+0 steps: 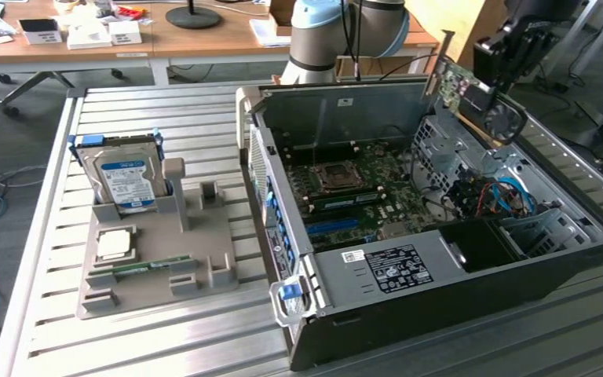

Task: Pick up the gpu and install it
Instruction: 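Insert the gpu into the slot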

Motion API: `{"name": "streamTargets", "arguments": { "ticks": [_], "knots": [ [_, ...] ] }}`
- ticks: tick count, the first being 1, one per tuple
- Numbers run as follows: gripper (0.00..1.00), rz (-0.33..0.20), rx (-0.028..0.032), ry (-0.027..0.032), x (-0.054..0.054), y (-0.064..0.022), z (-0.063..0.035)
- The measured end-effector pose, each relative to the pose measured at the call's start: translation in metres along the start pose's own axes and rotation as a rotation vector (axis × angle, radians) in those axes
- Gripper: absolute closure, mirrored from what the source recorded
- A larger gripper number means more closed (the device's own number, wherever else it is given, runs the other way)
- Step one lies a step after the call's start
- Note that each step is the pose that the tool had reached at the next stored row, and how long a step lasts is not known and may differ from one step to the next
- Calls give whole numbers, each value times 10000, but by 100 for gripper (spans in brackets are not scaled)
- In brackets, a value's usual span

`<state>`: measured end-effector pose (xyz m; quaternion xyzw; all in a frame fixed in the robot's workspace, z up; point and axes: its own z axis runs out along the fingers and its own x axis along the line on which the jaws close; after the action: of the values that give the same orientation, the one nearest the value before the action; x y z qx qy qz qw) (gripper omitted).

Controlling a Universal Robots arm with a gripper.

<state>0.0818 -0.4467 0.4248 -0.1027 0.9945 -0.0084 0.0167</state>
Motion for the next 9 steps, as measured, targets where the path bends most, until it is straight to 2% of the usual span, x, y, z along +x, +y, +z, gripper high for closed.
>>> {"name": "streamTargets", "arguments": {
  "ticks": [4, 9],
  "knots": [
    [73, -477, -14, -9, 0, 0, 0],
    [73, -756, -23, -15, 0, 0, 0]
  ]
}}
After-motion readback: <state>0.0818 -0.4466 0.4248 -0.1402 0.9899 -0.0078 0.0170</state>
